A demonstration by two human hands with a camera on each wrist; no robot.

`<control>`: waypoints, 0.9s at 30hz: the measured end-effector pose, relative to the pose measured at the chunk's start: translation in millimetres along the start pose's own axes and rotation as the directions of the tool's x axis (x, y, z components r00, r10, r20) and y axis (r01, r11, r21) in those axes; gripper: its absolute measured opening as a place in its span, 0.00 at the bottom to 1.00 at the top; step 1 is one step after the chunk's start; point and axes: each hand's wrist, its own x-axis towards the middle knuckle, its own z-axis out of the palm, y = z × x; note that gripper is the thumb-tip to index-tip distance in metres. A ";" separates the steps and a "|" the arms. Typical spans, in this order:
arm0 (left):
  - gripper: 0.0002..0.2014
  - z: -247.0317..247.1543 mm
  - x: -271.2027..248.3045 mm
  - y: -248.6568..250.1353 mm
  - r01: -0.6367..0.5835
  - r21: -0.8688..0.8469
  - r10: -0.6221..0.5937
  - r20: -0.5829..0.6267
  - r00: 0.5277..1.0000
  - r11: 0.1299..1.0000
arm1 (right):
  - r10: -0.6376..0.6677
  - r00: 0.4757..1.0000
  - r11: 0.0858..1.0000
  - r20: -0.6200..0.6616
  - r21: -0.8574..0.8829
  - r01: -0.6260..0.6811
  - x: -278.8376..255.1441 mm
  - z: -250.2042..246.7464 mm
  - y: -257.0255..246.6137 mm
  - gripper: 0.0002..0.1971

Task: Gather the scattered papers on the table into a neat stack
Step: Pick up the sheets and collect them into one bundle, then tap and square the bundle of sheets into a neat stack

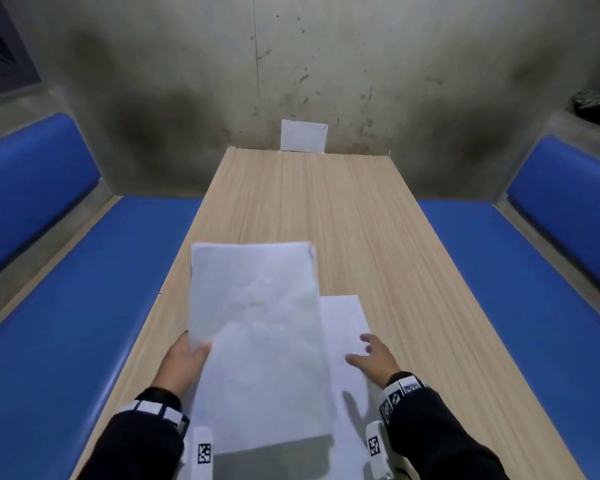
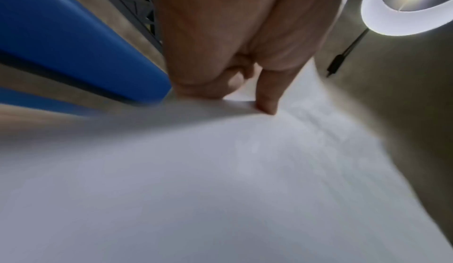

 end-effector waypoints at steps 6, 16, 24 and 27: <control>0.19 -9.1 9.6 -64.3 0.322 0.355 -0.339 -0.015 0.941 0.878 | 0.161 0.974 0.951 -0.161 -0.237 -0.196 14.2 1.4 35.8 0.15; 0.10 57.2 4.3 -34.7 0.321 0.227 -0.328 -0.010 0.945 0.919 | 0.274 0.959 0.955 0.071 0.098 -0.280 4.1 36.9 7.3 0.32; 0.32 66.1 -7.8 -28.0 0.440 0.227 -0.400 -0.200 0.894 0.869 | 0.356 0.934 0.900 0.009 0.265 -0.346 10.0 43.1 21.3 0.29; 0.37 73.4 -9.3 -23.0 0.430 0.098 -0.421 -0.103 0.901 0.897 | 0.372 0.926 0.889 0.068 0.261 -0.376 6.1 44.4 19.7 0.14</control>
